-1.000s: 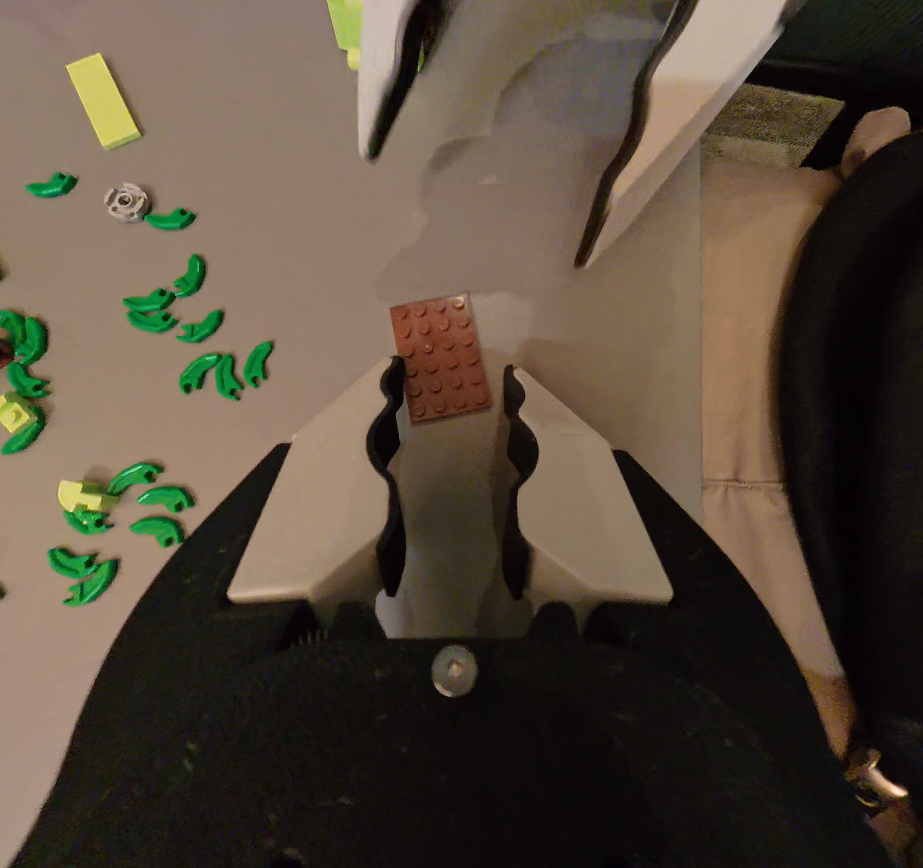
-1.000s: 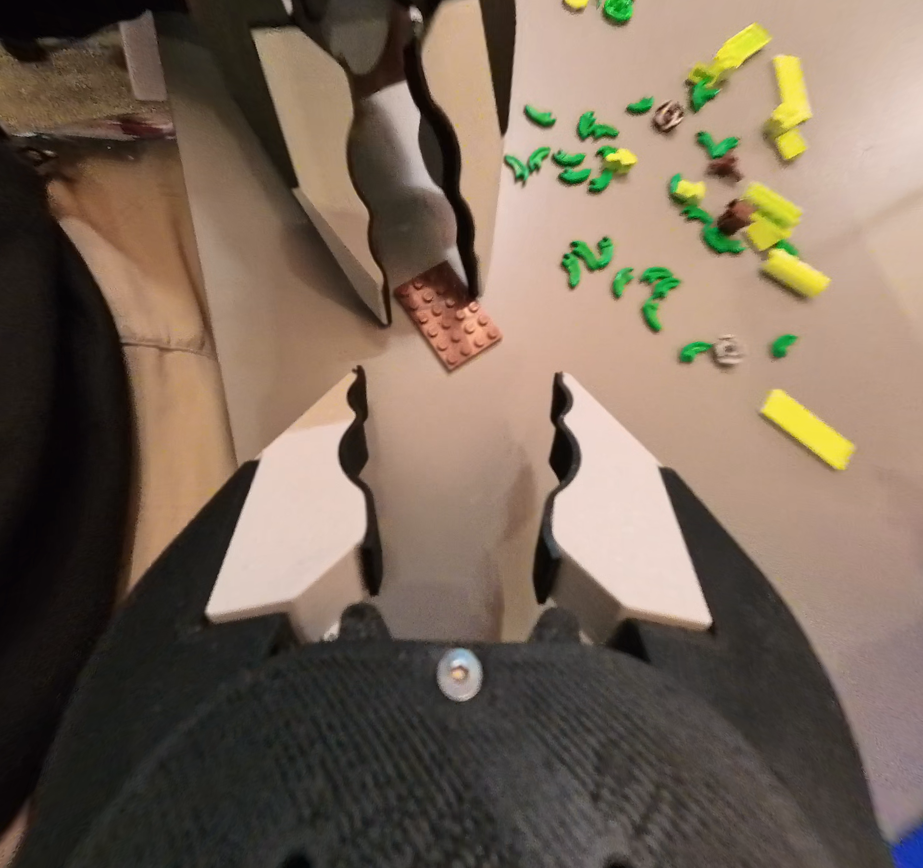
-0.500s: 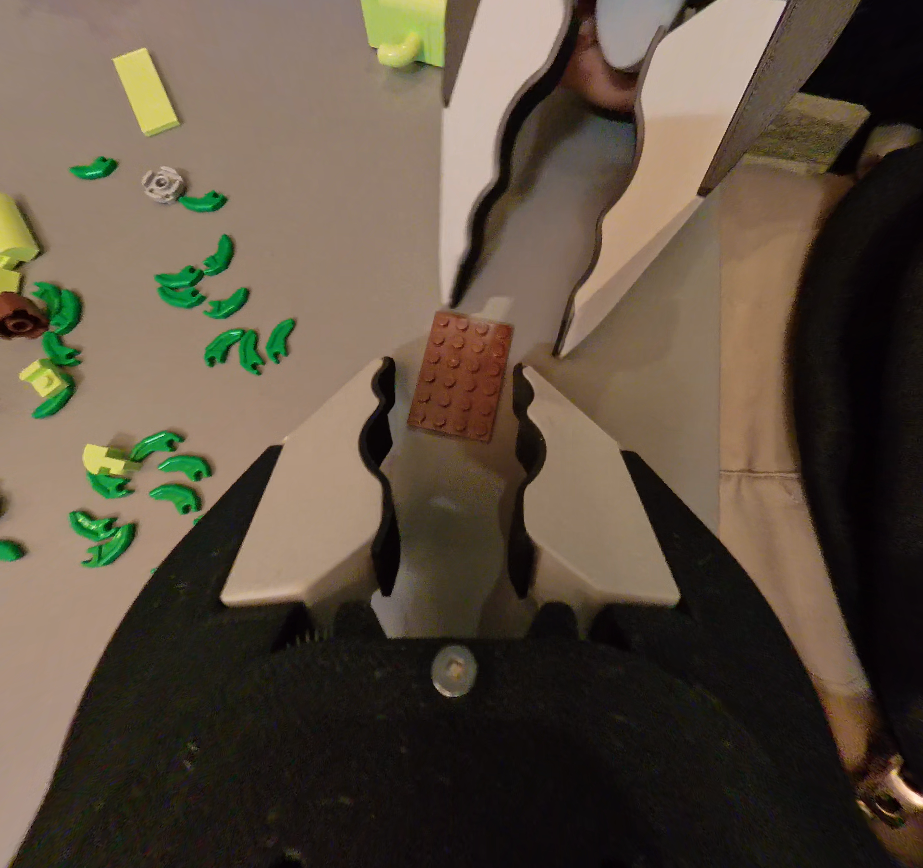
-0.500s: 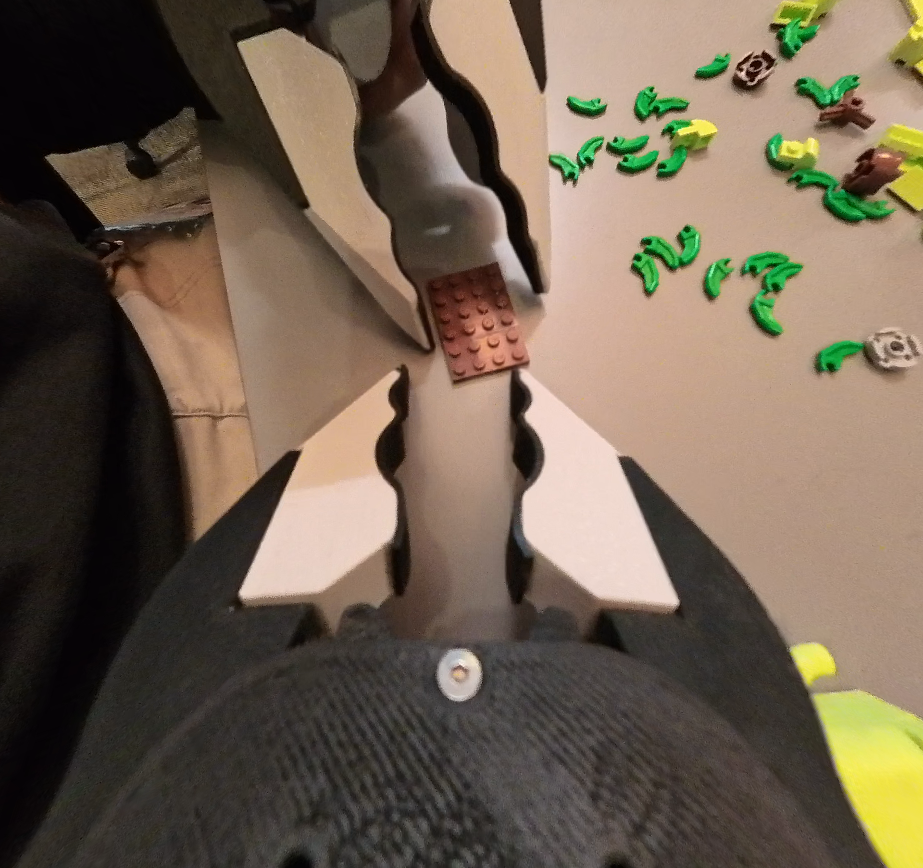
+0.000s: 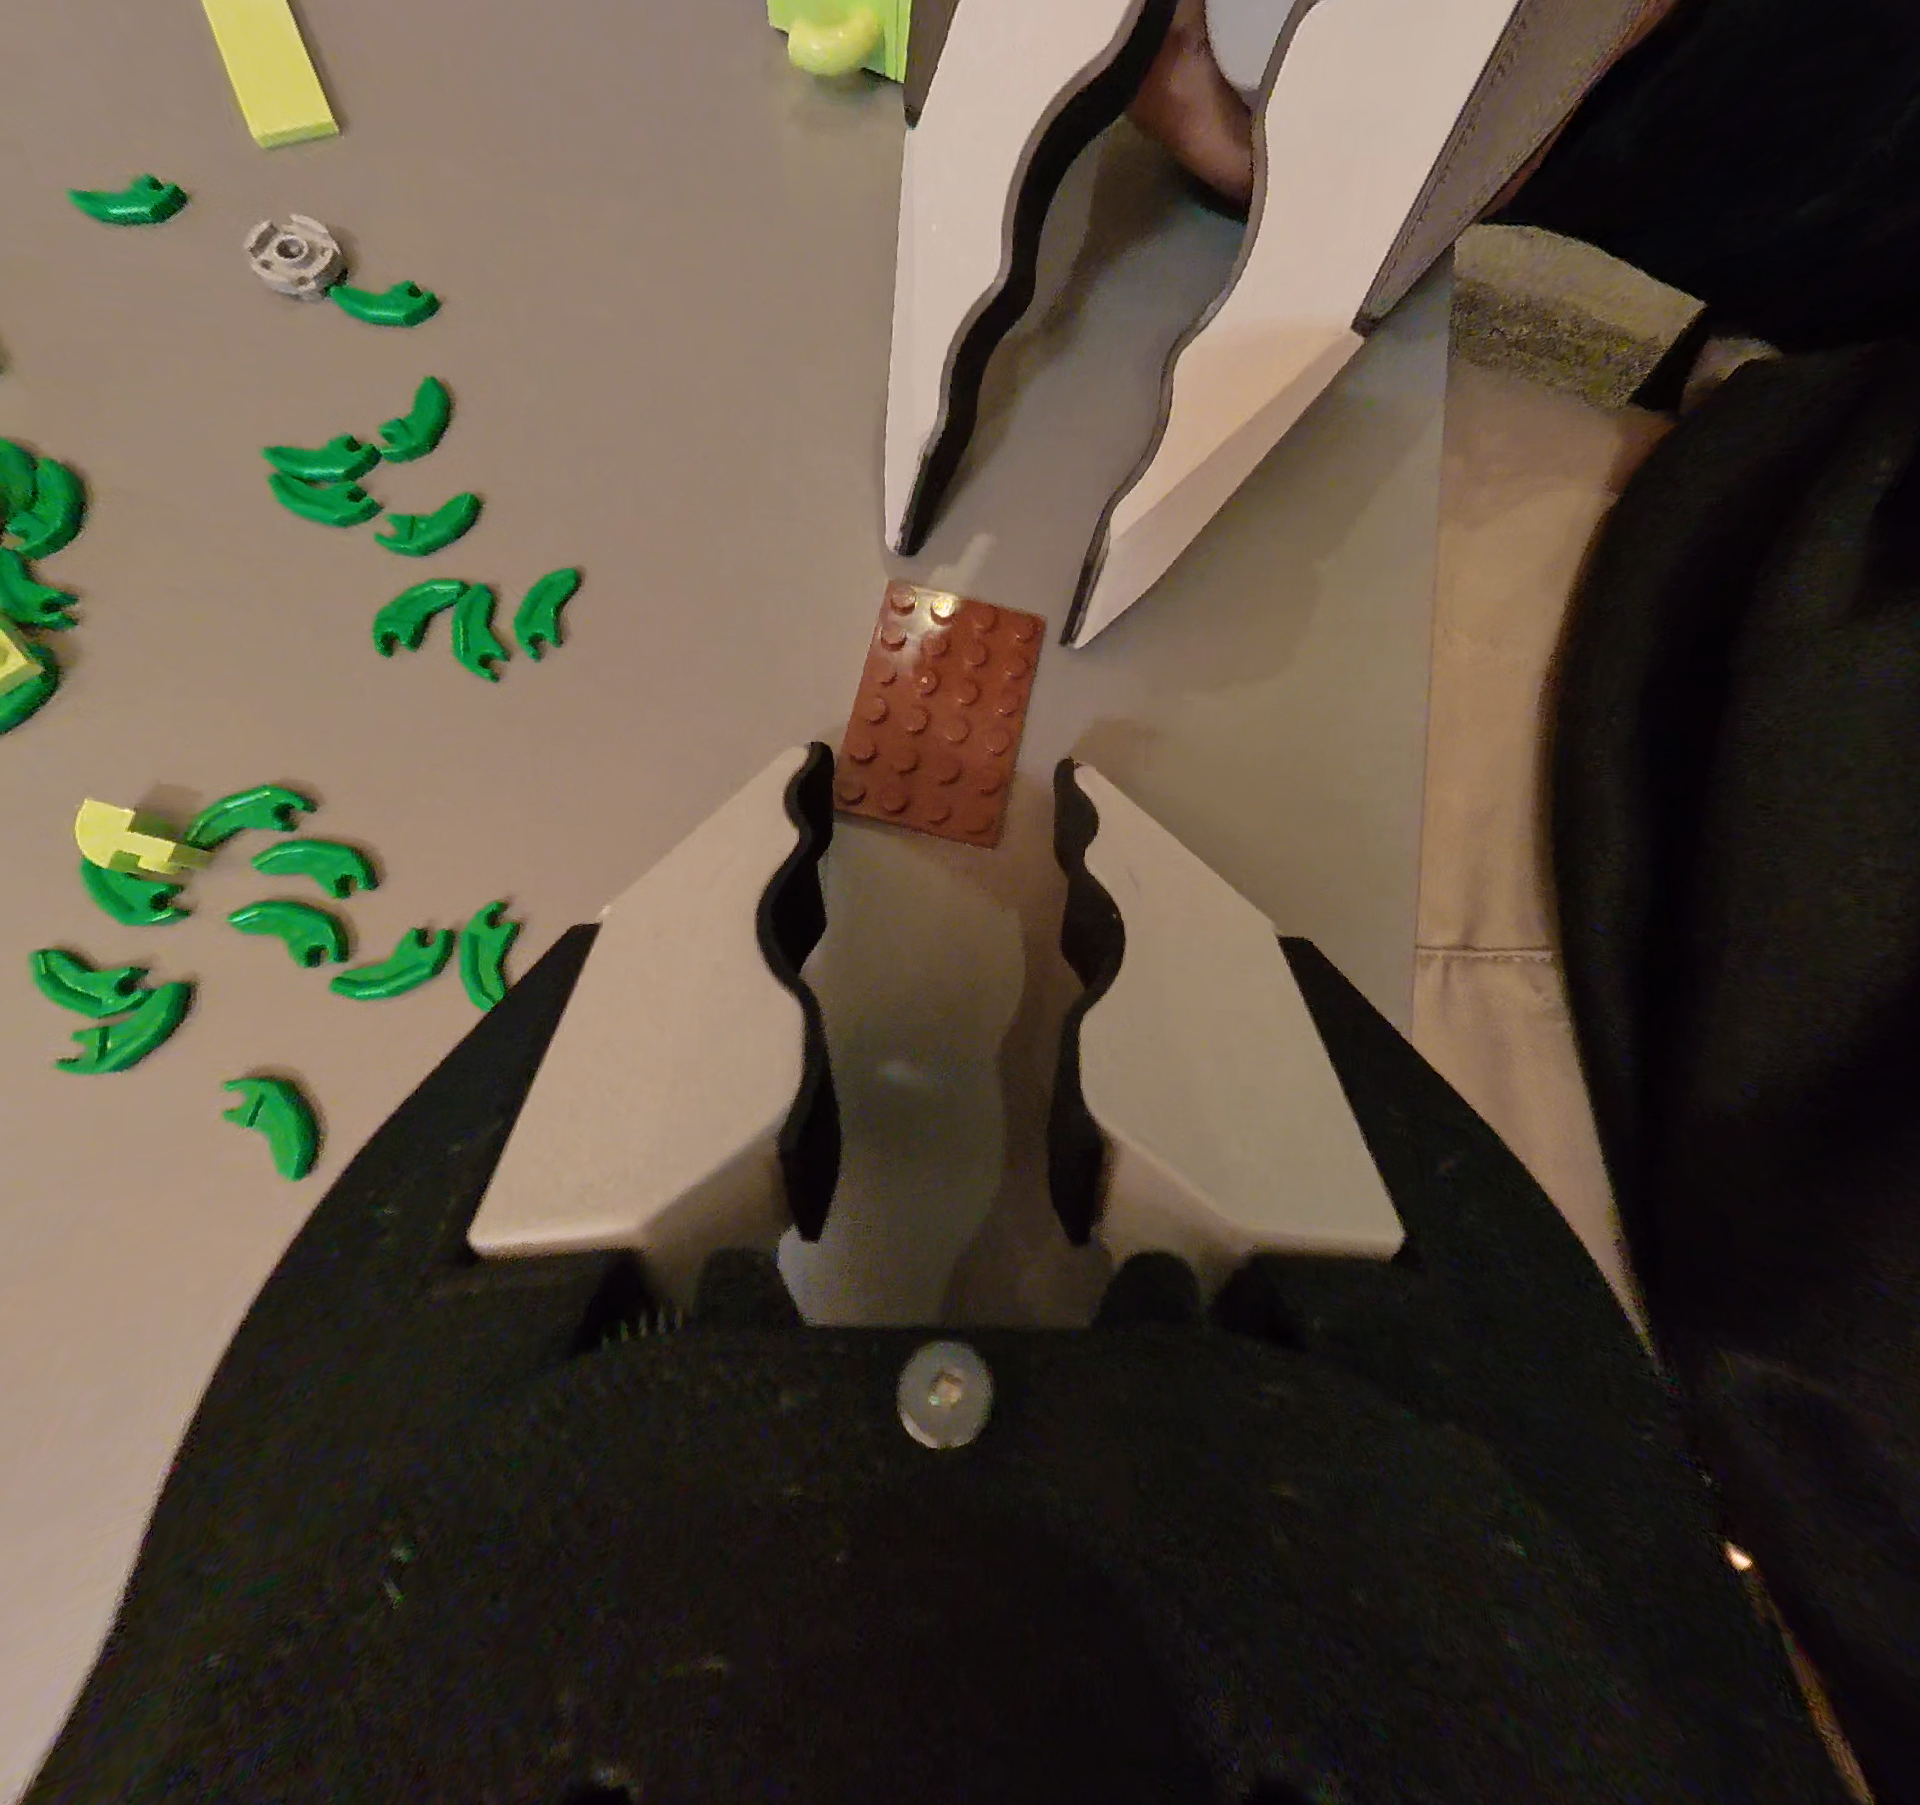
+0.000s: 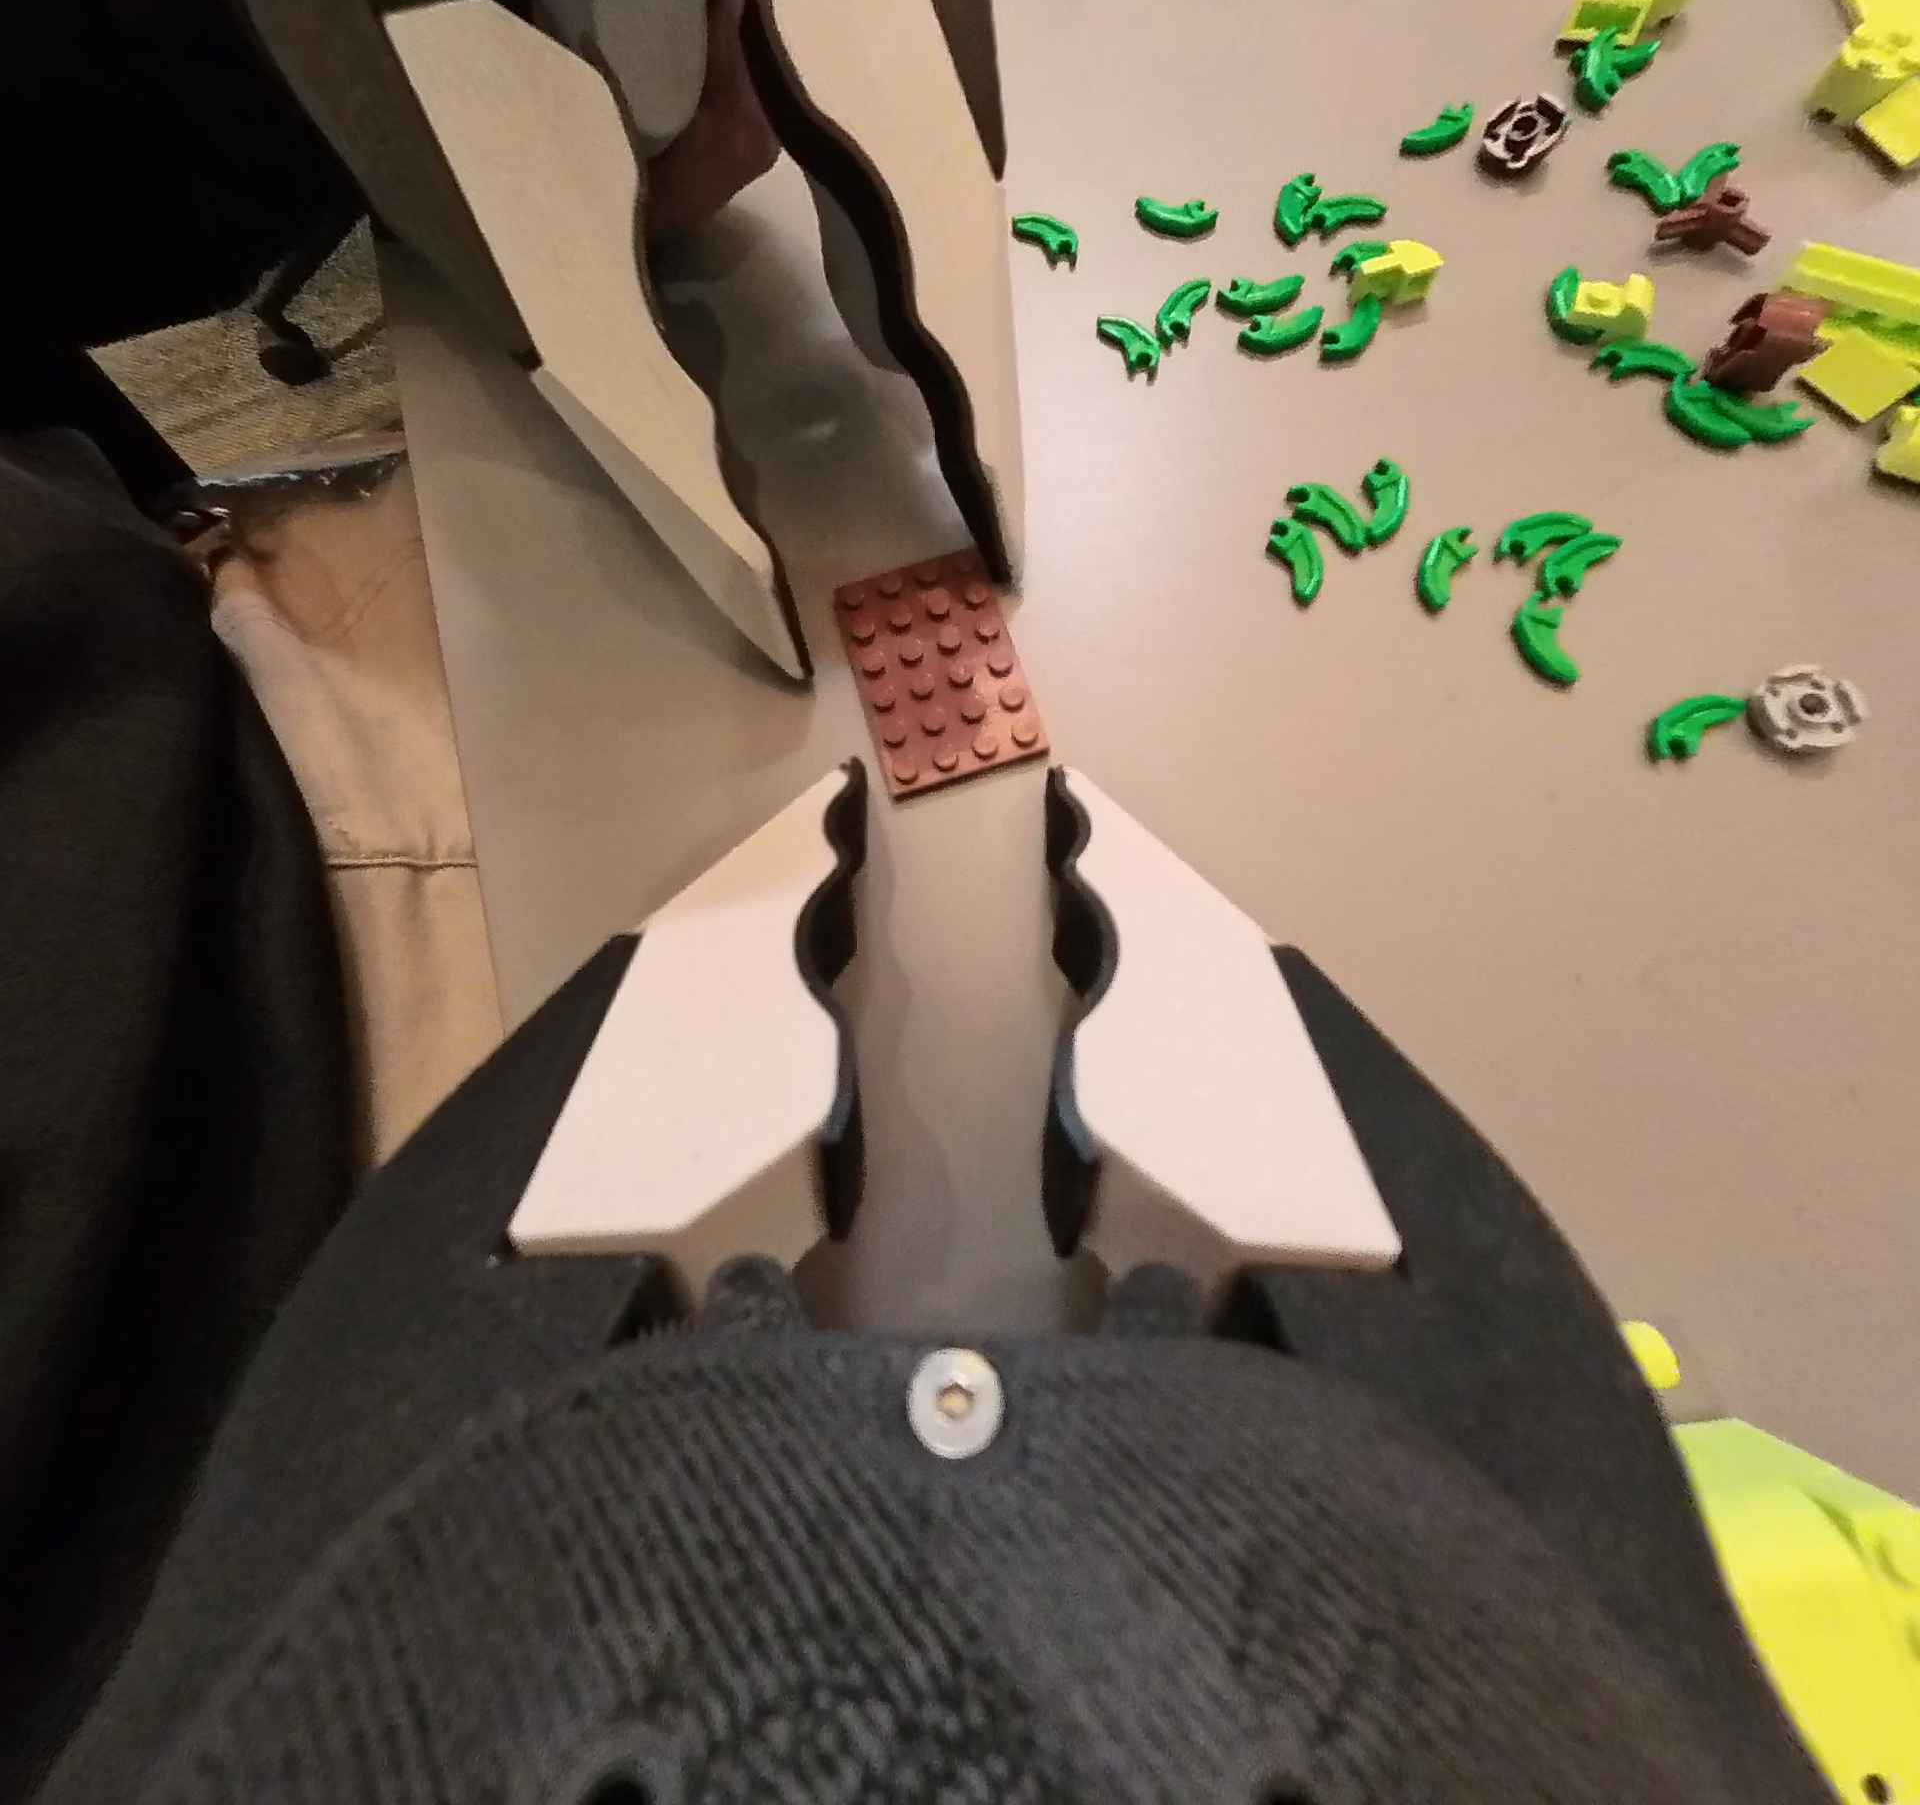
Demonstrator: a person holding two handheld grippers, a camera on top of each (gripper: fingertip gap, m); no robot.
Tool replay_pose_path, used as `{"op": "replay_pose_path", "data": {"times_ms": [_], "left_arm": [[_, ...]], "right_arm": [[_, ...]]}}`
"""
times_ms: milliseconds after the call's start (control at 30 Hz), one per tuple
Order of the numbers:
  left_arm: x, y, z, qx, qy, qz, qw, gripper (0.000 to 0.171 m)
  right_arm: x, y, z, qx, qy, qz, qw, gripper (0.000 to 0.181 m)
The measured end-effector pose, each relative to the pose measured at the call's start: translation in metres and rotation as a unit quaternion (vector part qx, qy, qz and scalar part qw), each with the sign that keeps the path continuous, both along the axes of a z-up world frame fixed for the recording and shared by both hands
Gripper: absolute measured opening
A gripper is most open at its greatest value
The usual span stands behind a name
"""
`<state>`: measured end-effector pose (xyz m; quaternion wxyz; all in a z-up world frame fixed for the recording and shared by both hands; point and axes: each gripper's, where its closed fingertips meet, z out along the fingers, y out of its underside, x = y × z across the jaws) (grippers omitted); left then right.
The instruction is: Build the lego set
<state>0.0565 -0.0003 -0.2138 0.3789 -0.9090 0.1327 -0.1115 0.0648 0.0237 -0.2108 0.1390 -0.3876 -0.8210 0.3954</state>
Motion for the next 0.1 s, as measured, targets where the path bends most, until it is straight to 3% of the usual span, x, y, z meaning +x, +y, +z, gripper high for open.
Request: {"op": "replay_pose_path", "data": {"times_ms": [100], "left_arm": [[-0.0001, 0.0002, -0.0005, 0.001, 0.009, 0.0, 1.0, 0.038]], "right_arm": [[-0.0002, 0.0, 0.0001, -0.002, -0.001, 0.0, 1.0, 0.033]]}}
